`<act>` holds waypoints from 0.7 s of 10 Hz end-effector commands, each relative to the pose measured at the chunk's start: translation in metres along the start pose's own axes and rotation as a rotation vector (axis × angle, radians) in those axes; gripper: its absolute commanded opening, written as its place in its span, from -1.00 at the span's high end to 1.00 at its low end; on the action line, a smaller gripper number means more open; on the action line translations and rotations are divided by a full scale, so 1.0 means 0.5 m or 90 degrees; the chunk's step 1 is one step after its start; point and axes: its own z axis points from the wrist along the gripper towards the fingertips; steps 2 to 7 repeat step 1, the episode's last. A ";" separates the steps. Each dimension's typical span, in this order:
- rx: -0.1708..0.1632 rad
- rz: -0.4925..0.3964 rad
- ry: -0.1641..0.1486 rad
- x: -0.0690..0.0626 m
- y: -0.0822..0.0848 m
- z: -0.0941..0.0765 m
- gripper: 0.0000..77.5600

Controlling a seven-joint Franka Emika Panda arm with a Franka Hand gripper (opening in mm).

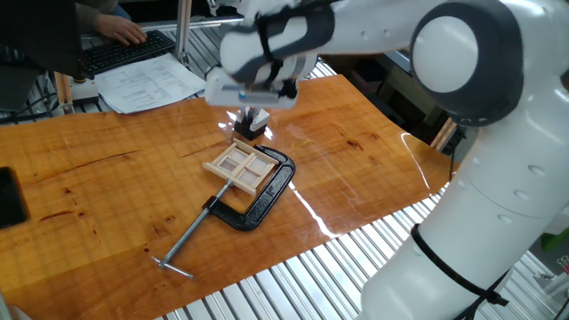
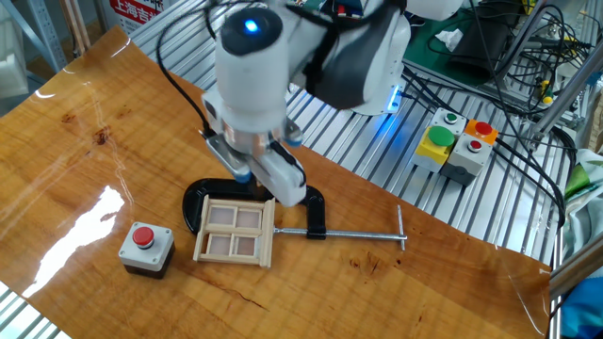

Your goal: Close a sliding window

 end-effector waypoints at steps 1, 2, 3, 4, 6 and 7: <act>0.004 -0.059 0.038 -0.036 -0.026 -0.095 1.00; 0.004 -0.059 0.038 -0.036 -0.026 -0.095 1.00; 0.004 -0.059 0.038 -0.036 -0.026 -0.095 1.00; 0.004 -0.059 0.038 -0.036 -0.026 -0.095 1.00; 0.004 -0.059 0.038 -0.036 -0.026 -0.095 1.00; 0.004 -0.059 0.038 -0.036 -0.026 -0.095 1.00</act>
